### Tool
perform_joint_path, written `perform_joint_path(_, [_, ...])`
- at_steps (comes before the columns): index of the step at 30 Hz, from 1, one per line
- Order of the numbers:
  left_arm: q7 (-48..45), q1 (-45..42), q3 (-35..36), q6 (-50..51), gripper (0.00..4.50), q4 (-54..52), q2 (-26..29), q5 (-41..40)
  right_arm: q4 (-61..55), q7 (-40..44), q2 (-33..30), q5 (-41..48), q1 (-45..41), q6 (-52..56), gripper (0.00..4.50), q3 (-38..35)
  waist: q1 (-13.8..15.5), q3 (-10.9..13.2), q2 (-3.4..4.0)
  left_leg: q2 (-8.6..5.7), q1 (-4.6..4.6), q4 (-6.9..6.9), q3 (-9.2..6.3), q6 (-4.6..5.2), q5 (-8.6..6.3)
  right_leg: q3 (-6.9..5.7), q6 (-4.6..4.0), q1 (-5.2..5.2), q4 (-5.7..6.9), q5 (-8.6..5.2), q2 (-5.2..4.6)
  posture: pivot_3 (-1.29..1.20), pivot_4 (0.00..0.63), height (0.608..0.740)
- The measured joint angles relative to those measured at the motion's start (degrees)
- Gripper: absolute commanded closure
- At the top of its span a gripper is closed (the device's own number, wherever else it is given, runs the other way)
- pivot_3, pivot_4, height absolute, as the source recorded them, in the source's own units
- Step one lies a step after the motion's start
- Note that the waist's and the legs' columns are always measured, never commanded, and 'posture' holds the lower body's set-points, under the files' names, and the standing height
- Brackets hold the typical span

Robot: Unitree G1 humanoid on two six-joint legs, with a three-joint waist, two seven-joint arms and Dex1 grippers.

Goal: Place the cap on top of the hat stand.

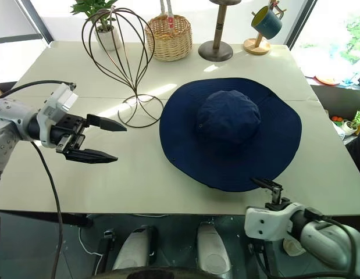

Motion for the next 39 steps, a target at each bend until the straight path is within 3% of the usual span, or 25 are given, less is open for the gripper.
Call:
perform_joint_path(8, [0.6, -0.1, -0.1, 0.2, 0.00, 0.2, -0.3, 0.0, 9.3, -15.0, 3.2, -12.2, -8.7, -1.8, 0.02, 8.3, 0.0, -0.4, -0.60, 0.02, 0.04, 0.00, -0.01, 0.00, 0.00, 0.00, -0.05, 0.03, 0.00, 0.03, 0.01, 0.00, 0.150, 0.740])
perform_joint_path(16, [2.3, -0.1, 0.6, 1.1, 0.00, 0.3, -0.3, -0.2, 18.9, -21.8, 3.2, -16.0, -18.4, -1.5, 0.02, 13.9, -0.3, -0.8, -1.24, 0.05, 0.24, 0.03, 0.00, 0.00, 0.00, 0.00, -0.21, 0.24, -0.04, 0.12, 0.01, 0.00, 0.150, 0.740])
perform_joint_path(18, [2.7, -0.1, 0.8, 1.4, 0.00, 0.2, -0.3, -0.4, 20.1, -21.9, 3.2, -15.7, -19.2, -1.4, 0.80, 14.9, -0.7, -0.9, -1.46, 0.07, 0.34, 0.02, 0.00, 0.00, 0.00, 0.00, -0.23, 0.33, -0.04, 0.14, 0.01, 0.00, 0.150, 0.740])
perform_joint_path(23, [4.1, 0.0, 2.2, 2.2, 0.00, -1.2, -0.3, -1.2, 22.2, -21.6, 3.1, -14.9, -19.4, -1.3, 3.33, 16.9, -1.3, -0.9, -1.45, 0.07, 0.41, -0.01, 0.00, 0.00, 0.00, 0.00, -0.24, 0.41, -0.09, 0.14, 0.00, 0.00, 0.150, 0.740])
perform_joint_path(26, [5.1, 0.6, 2.3, 2.8, 0.00, -2.0, -0.3, -1.3, 22.4, -20.9, 2.8, -14.0, -19.7, -0.8, 4.23, 17.3, -1.4, -0.9, -1.42, 0.07, 0.41, -0.03, 0.00, 0.00, 0.00, 0.00, -0.23, 0.40, -0.08, 0.14, 0.00, 0.00, 0.150, 0.740])
perform_joint_path(31, [6.7, 2.2, 3.7, 3.8, 0.00, -2.7, -0.3, -1.9, 22.0, -17.6, 3.9, -8.1, -20.5, 3.6, 4.49, 16.2, -1.2, -0.9, -1.39, 0.07, 0.35, -0.04, 0.00, 0.00, 0.00, -0.01, -0.23, 0.38, -0.13, 0.13, 0.00, 0.00, 0.150, 0.740])
perform_joint_path(34, [8.4, 3.3, 5.2, 4.1, 0.00, -3.3, -0.3, -2.4, 19.3, -12.7, 6.7, 2.2, -22.0, 9.9, 4.49, 13.0, -1.2, -0.6, -0.91, 0.05, 0.14, -0.01, 0.00, 0.00, 0.00, -0.01, -0.22, 0.24, -0.13, 0.14, -0.02, 0.00, 0.150, 0.740])
perform_joint_path(39, [12.1, 5.2, 8.3, 4.4, 0.00, -4.3, -0.4, -3.1, 13.9, -5.5, 4.8, 16.1, -28.0, 18.9, 4.49, 5.4, -0.9, -0.3, -0.54, 0.05, 0.05, -0.08, -0.07, 0.01, 0.00, -0.04, -0.09, 0.10, -0.07, 0.08, 0.03, 0.00, 0.150, 0.740])
